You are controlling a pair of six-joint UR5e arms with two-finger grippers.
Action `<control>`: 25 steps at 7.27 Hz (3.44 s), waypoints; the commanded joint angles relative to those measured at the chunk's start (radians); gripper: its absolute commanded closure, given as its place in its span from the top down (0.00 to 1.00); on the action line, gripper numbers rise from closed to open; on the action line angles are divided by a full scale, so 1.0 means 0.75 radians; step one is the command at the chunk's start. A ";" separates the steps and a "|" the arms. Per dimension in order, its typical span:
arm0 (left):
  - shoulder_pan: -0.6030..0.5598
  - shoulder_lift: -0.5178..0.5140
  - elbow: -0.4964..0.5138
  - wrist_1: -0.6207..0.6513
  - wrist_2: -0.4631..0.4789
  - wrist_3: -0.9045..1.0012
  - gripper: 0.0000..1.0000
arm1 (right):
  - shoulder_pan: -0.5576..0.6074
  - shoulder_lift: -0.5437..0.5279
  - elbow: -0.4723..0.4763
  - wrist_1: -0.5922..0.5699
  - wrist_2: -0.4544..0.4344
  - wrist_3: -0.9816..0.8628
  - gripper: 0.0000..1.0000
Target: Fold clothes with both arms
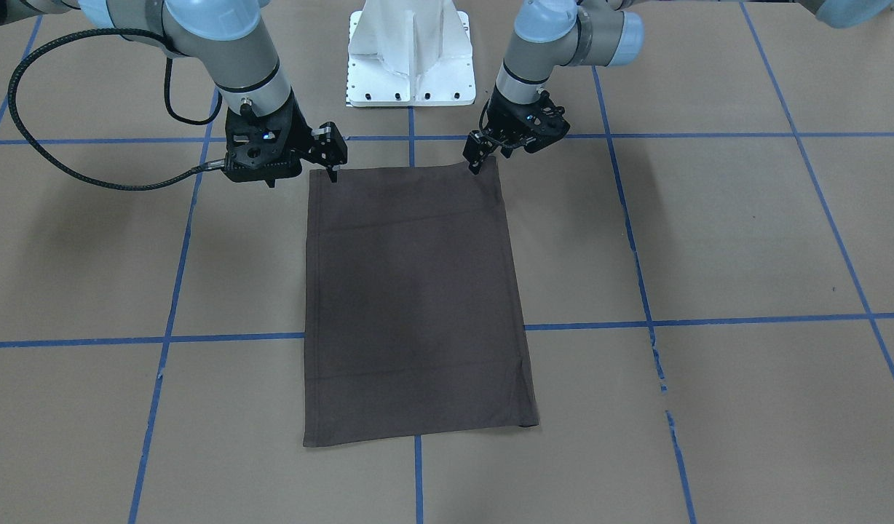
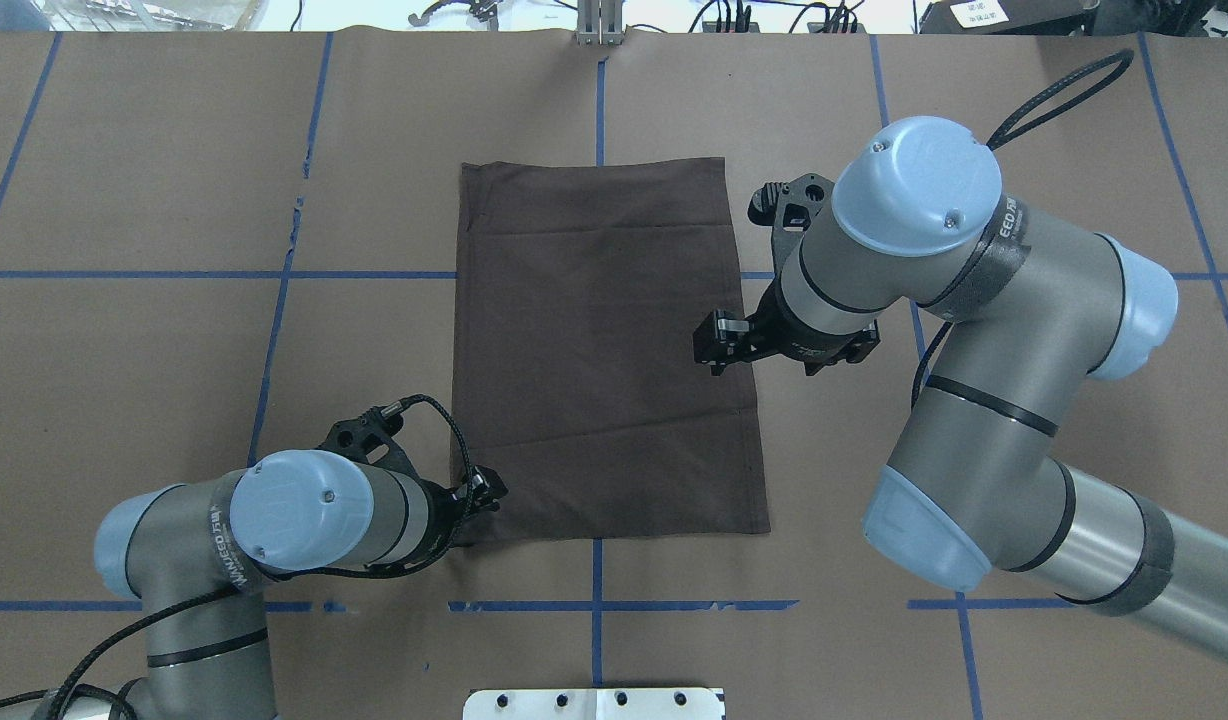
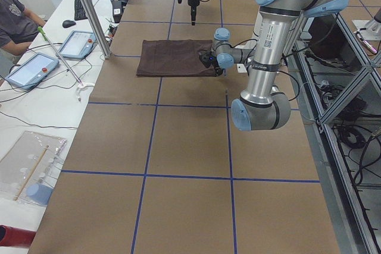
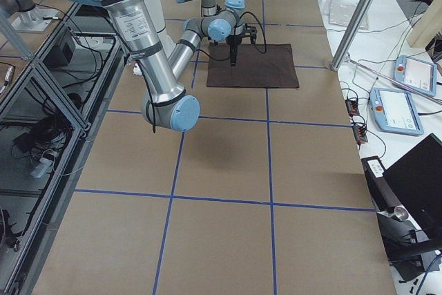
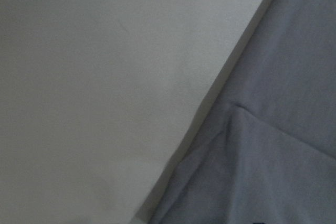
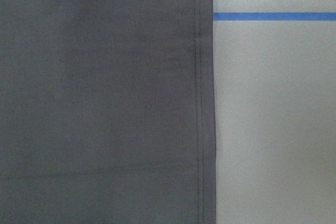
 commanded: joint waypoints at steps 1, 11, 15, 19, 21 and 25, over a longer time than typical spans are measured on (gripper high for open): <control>0.001 -0.002 0.018 -0.001 0.001 0.000 0.86 | 0.003 -0.002 0.005 0.000 0.005 0.000 1.00; 0.005 -0.023 0.014 -0.001 -0.005 0.004 0.00 | 0.007 -0.043 0.026 0.000 0.011 -0.002 1.00; 0.005 -0.023 -0.002 0.001 -0.018 0.006 0.00 | -0.111 -0.043 0.046 0.069 -0.023 0.479 1.00; 0.005 -0.029 -0.002 0.001 -0.016 0.006 0.00 | -0.471 -0.123 0.008 0.292 -0.475 1.070 1.00; 0.005 -0.033 0.000 0.001 -0.016 0.006 0.00 | -0.461 -0.117 -0.100 0.282 -0.474 1.100 1.00; 0.003 -0.037 -0.002 0.001 -0.016 0.006 0.00 | -0.441 -0.015 -0.209 0.219 -0.469 1.090 1.00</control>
